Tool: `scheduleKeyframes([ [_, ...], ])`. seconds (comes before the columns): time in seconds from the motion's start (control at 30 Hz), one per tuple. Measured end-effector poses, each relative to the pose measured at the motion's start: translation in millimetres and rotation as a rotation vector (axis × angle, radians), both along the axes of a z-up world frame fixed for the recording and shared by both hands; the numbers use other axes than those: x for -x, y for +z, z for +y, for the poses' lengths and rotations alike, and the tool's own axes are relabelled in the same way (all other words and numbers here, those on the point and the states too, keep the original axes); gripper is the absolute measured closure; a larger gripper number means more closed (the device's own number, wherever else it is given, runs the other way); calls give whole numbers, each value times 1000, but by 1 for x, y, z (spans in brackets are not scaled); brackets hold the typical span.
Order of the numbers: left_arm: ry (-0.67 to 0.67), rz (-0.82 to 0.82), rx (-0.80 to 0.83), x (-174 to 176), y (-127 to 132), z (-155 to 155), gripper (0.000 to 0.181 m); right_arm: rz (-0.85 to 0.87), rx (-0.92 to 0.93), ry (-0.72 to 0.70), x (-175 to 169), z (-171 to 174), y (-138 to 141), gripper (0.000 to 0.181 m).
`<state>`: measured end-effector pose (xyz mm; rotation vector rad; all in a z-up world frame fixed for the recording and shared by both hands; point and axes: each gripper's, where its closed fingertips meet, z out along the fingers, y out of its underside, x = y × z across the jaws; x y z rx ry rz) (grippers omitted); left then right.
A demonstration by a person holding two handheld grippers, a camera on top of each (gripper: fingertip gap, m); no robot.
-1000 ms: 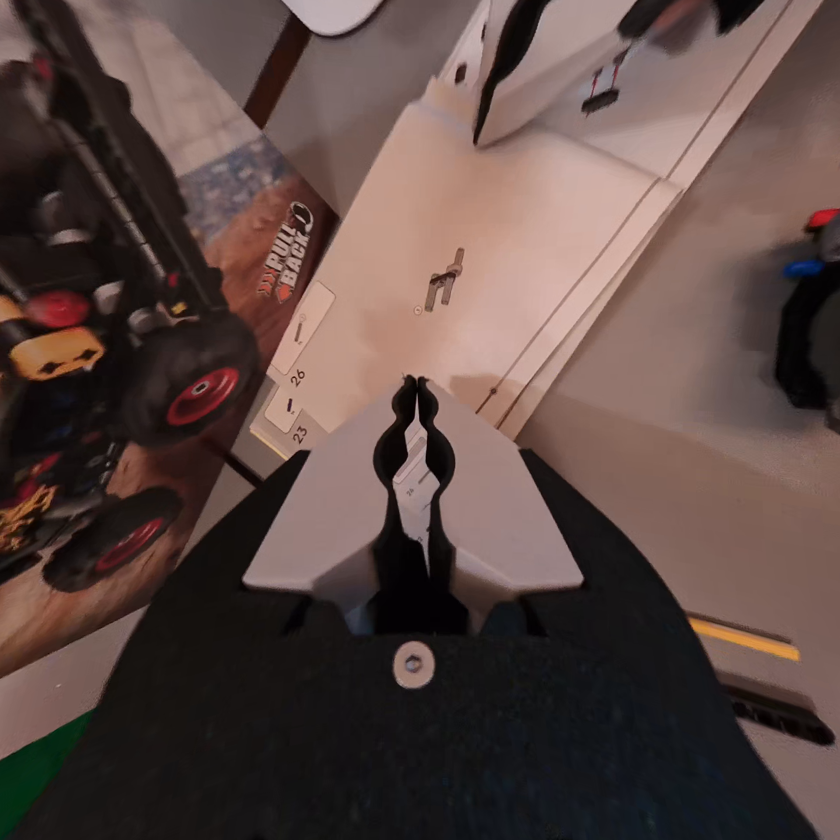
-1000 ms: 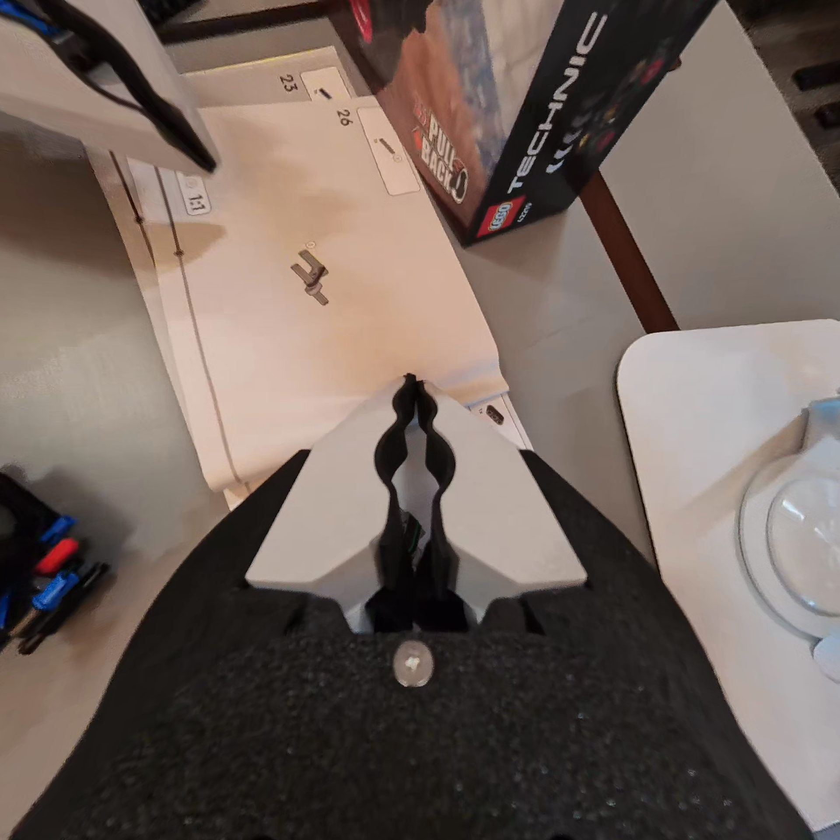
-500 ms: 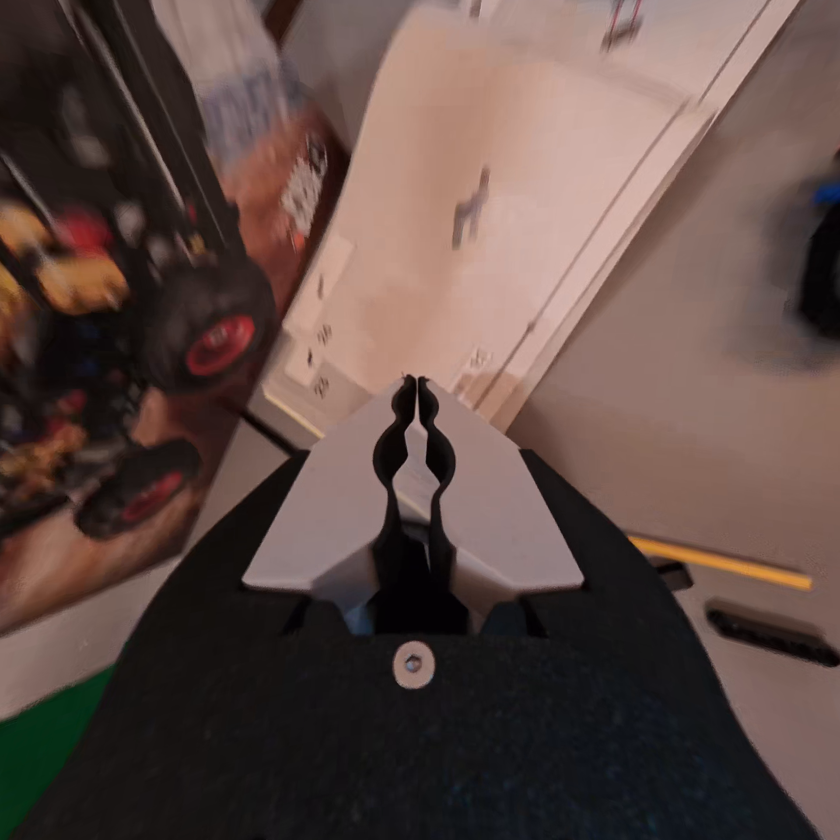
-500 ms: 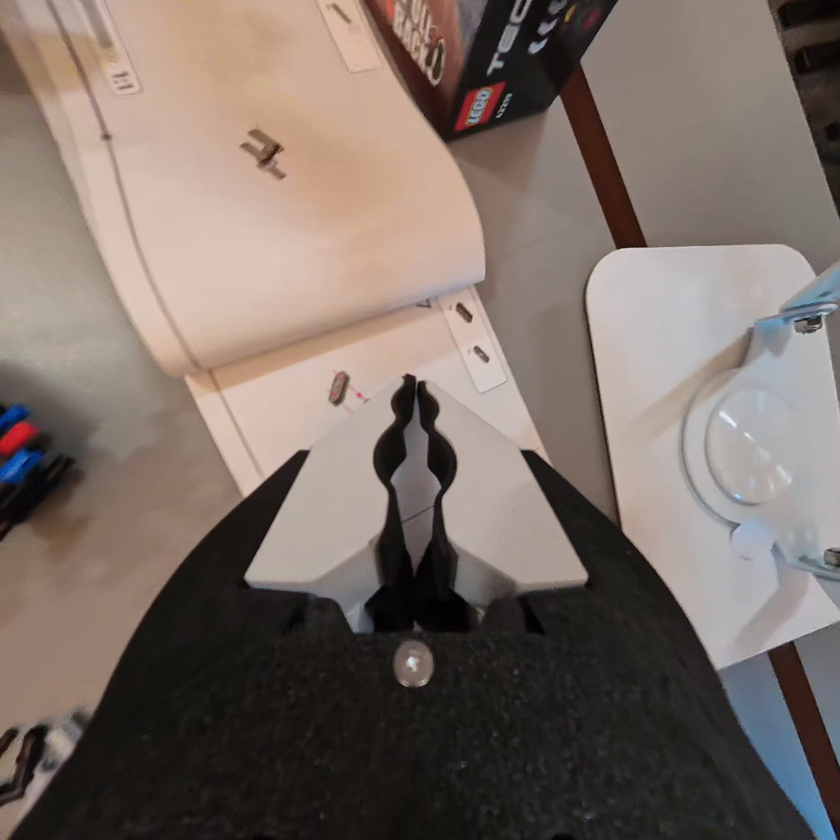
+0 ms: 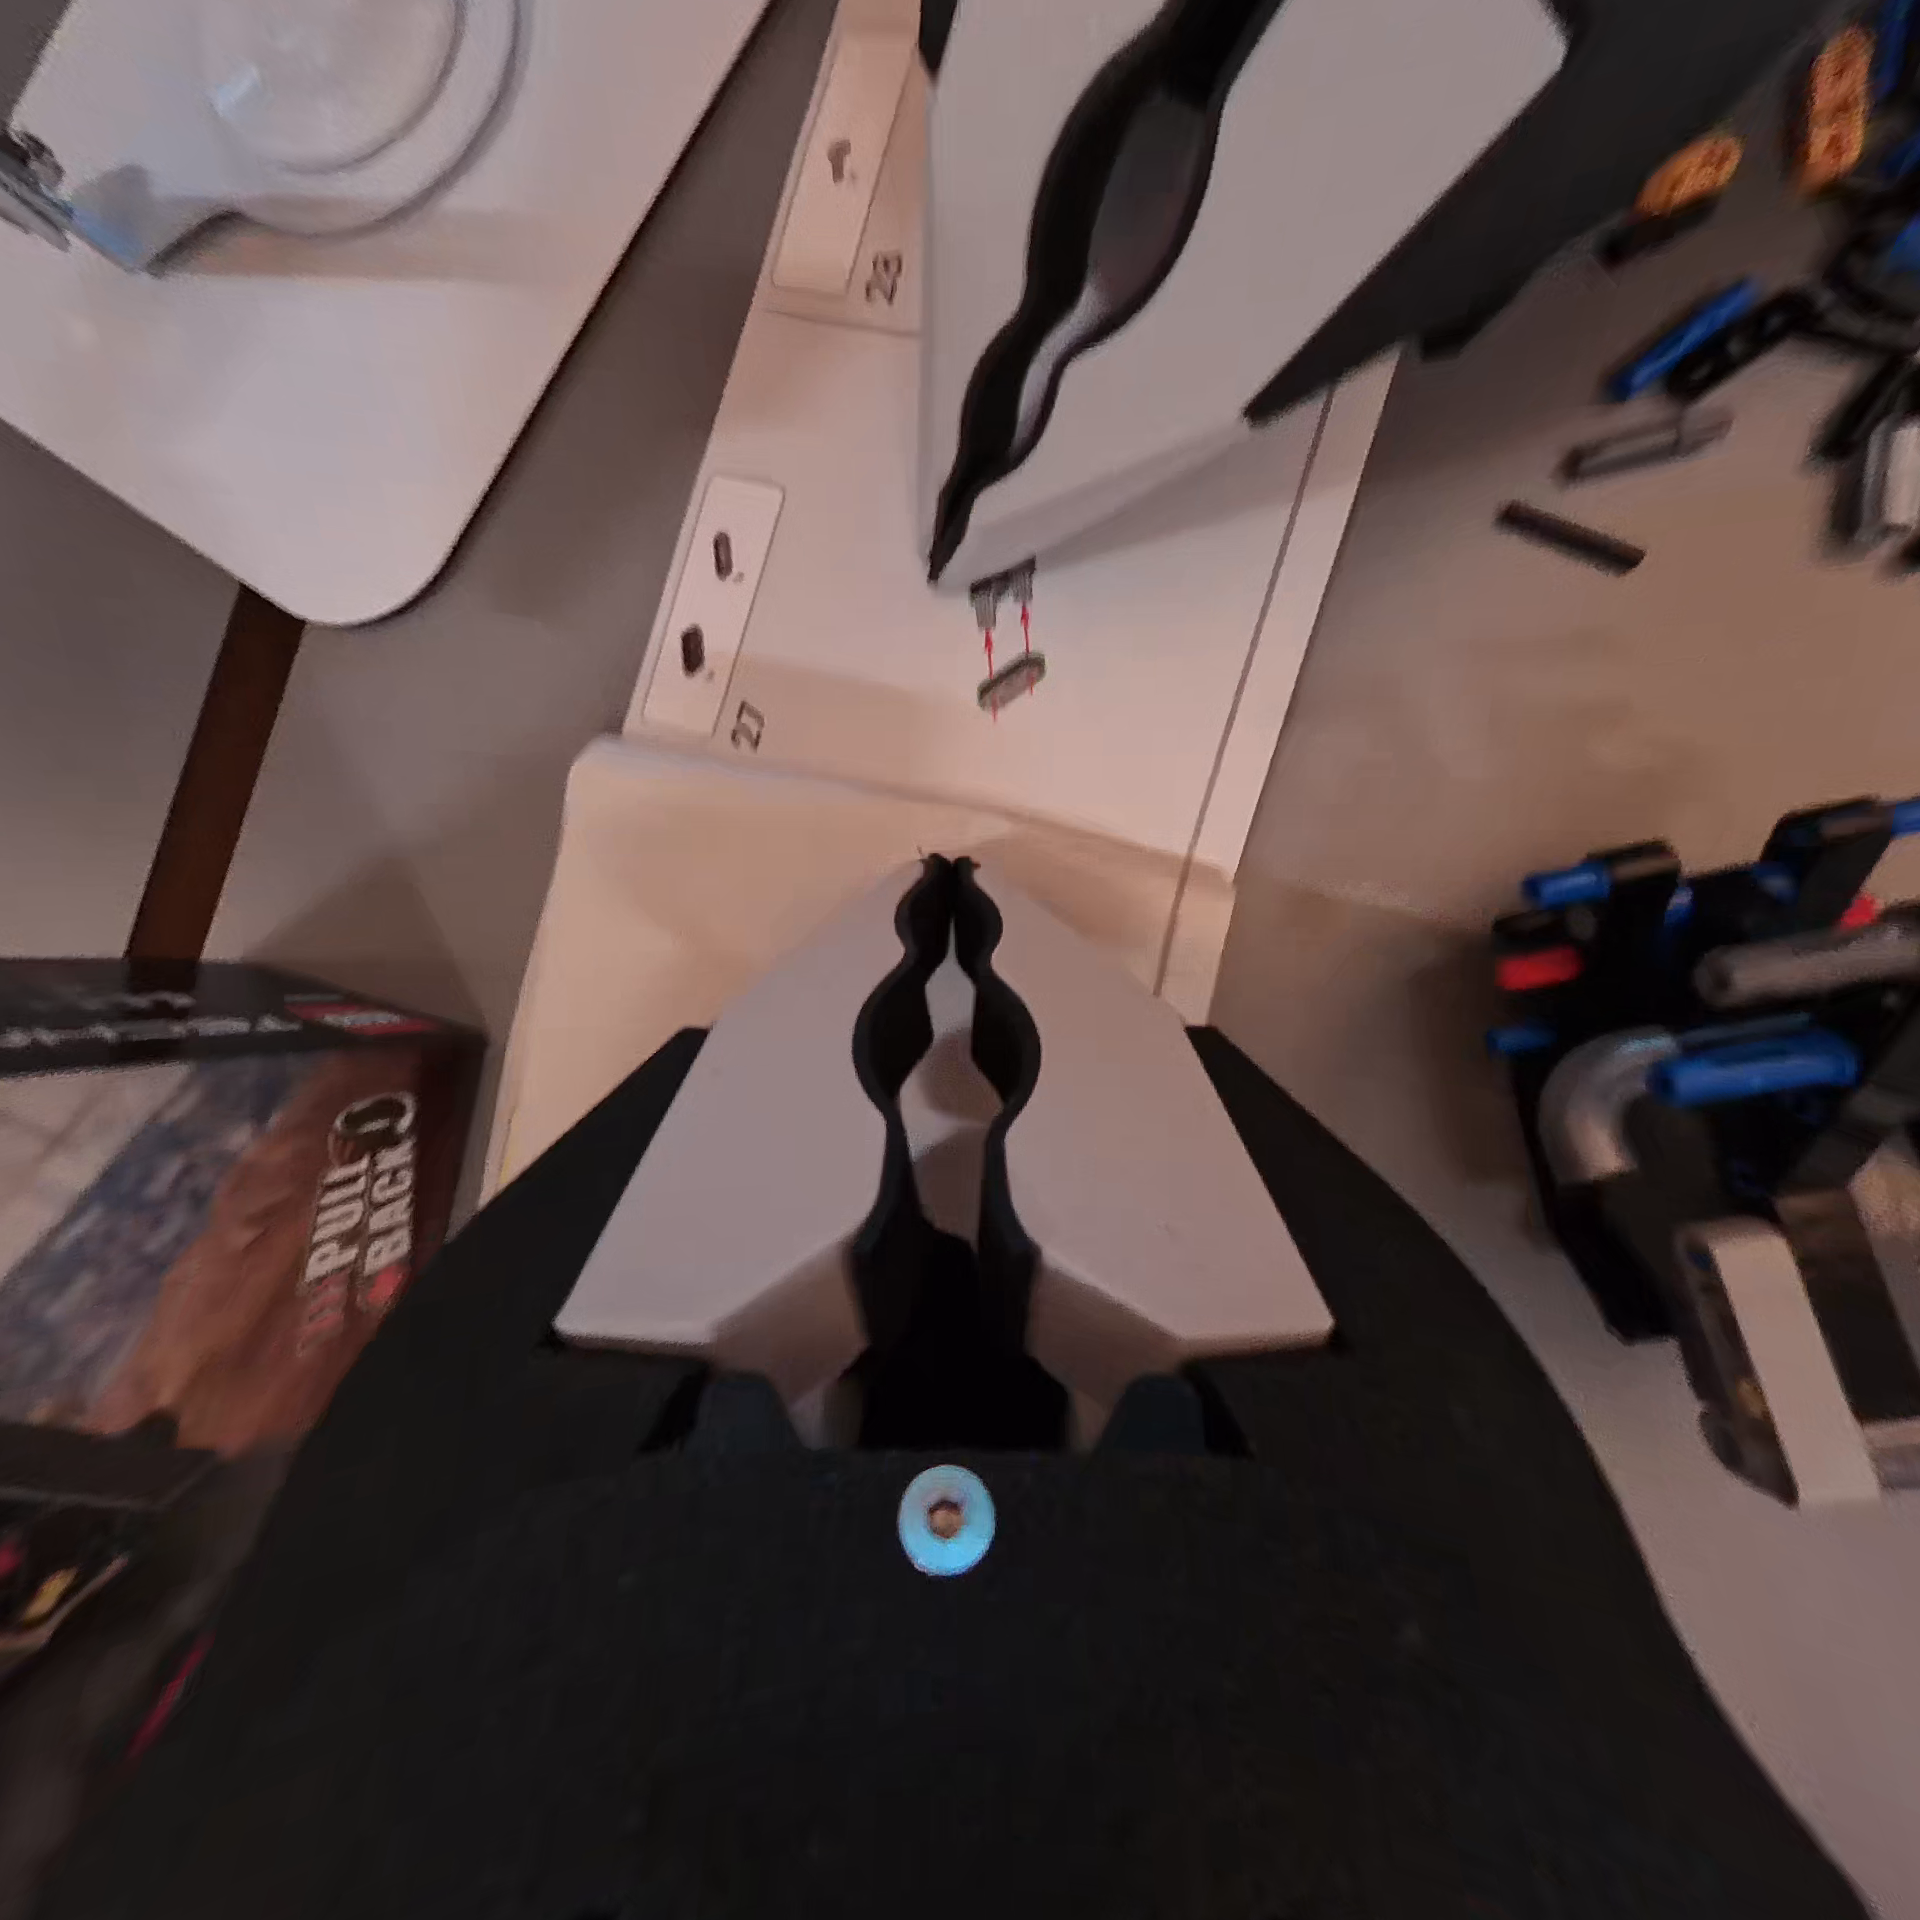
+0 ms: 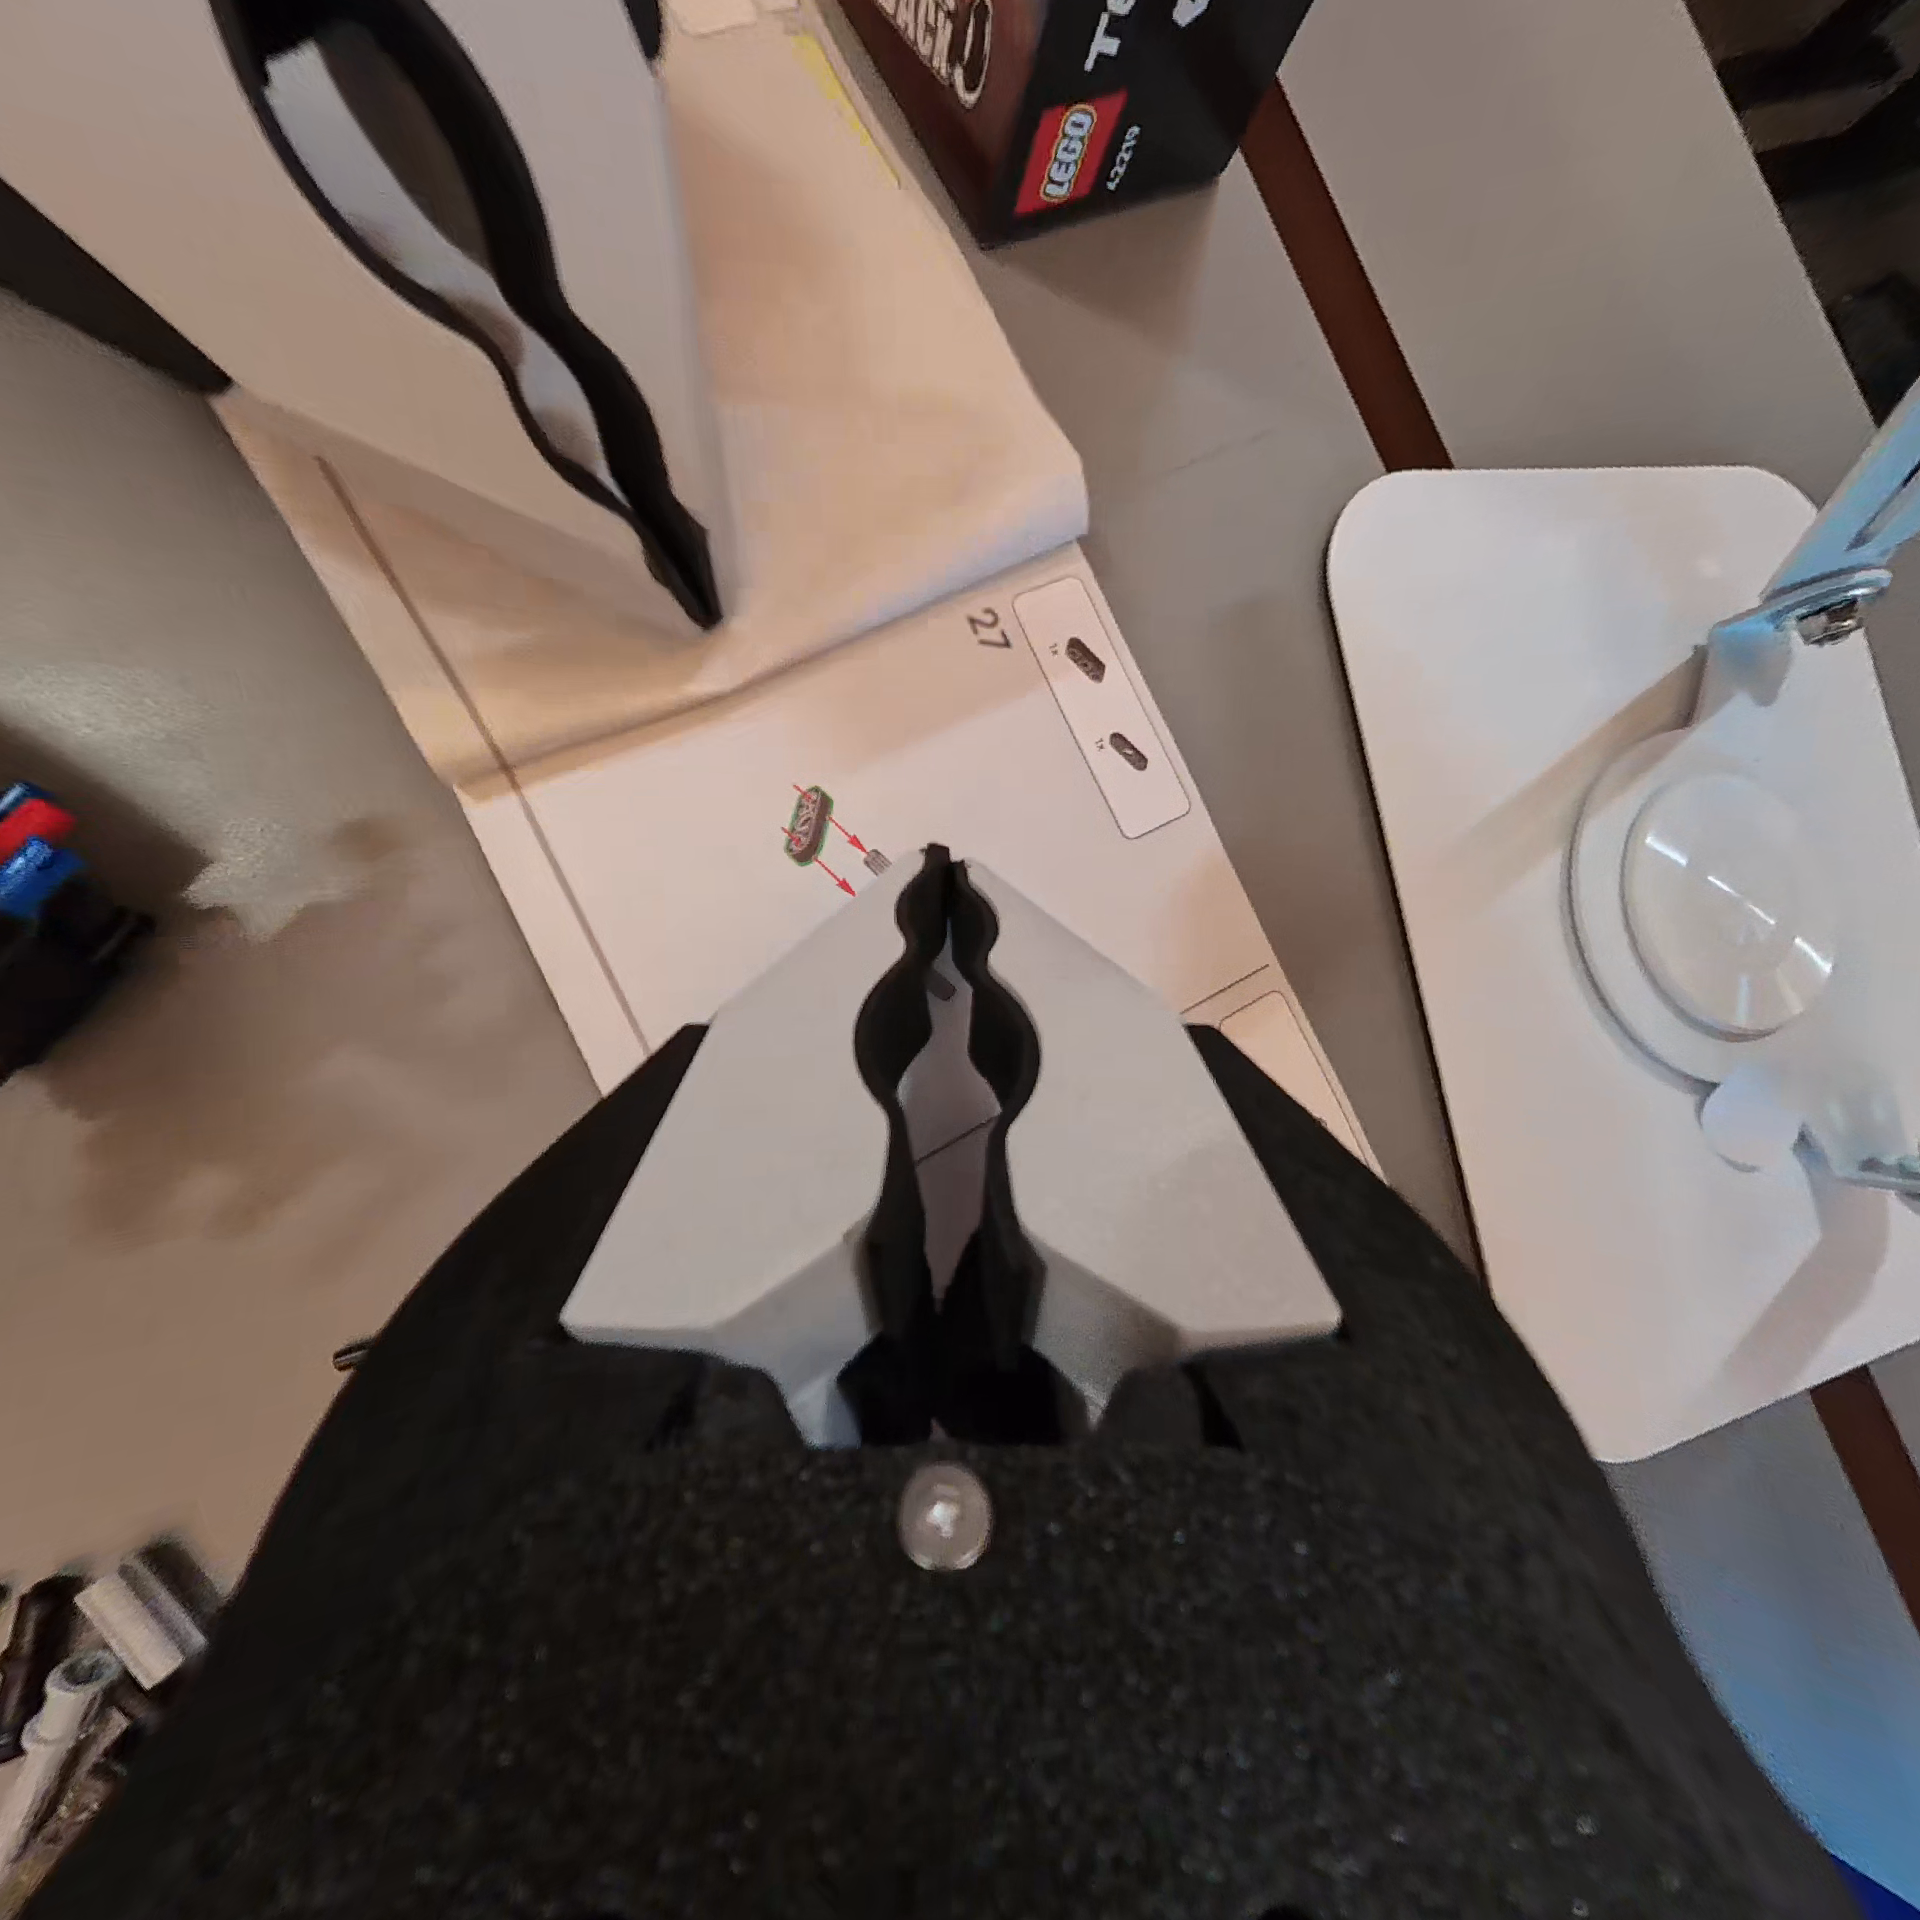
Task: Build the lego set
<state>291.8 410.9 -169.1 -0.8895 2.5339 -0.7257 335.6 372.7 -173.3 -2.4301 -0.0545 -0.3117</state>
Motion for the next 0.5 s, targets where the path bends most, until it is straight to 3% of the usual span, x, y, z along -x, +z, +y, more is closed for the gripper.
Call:
scheduleKeyframes([
  [0.07,7,-16,-90,6,-6,18,181,-10,6,-9,-1,-2,0,181],
  [0.23,37,12,48,12,-6,22,181,49,28,-37,0,0,2,181],
  [0.37,57,0,83,12,-6,22,181,187,-130,230,61,30,22,181],
  [0.5,72,4,82,12,-6,23,181,183,-81,260,63,30,5,181],
])
